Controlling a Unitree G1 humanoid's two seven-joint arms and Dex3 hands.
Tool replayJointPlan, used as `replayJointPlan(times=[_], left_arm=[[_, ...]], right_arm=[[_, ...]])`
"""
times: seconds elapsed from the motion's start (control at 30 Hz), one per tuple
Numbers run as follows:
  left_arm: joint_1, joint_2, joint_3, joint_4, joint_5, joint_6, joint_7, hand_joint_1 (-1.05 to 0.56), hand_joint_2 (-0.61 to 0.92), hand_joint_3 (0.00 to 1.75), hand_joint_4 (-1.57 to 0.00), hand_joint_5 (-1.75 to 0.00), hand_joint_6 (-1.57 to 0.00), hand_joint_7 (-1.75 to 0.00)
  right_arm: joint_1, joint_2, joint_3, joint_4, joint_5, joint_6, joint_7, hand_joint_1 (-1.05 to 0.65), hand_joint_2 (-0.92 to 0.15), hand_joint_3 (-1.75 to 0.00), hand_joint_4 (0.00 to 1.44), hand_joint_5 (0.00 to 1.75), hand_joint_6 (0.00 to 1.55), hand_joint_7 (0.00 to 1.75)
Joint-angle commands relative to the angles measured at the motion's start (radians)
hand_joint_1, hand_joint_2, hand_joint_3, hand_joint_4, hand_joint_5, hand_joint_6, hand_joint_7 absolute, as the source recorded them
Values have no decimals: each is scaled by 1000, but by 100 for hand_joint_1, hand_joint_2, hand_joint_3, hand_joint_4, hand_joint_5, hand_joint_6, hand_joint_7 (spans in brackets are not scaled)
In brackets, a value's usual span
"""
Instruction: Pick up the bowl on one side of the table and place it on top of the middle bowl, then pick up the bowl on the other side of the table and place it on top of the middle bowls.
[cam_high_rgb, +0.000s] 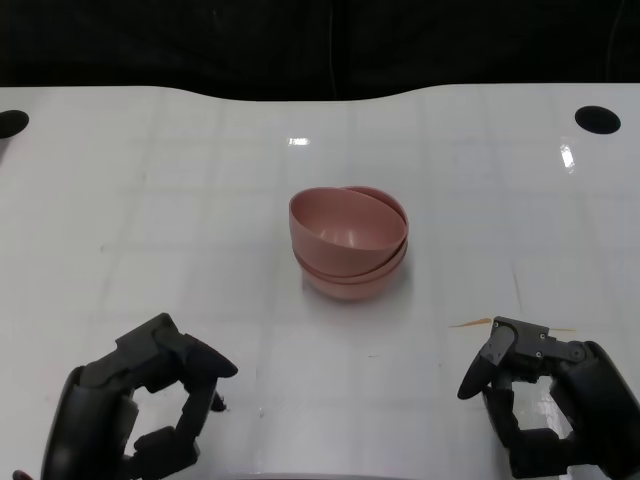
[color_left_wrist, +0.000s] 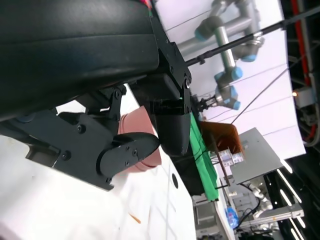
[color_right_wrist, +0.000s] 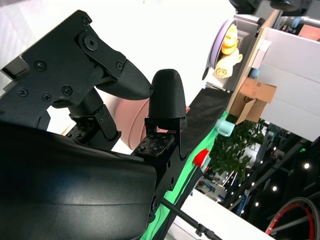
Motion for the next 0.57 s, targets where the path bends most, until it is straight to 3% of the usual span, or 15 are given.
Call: replayJointPlan(times=[0.03,0.27,0.57], left_arm=[[25,-17,24,-29,-25,70,-38,-14,39,144,-92,-169,-90,-146],[-8,-64,68,25,-161,78,-203,-12,39,145,-93,-174,-87,-152],[-3,-114,110,14,-88,134,-206,-13,33,150,-98,-169,-93,-147]], right_arm=[[-5,-14,-10,5,30,12,18,-22,-40,-128,86,175,78,146],[-18,-8,-14,35,39,2,33,-23,-40,-125,87,175,80,145],[-28,-6,-20,54,47,4,31,-21,-39,-129,86,175,81,142]])
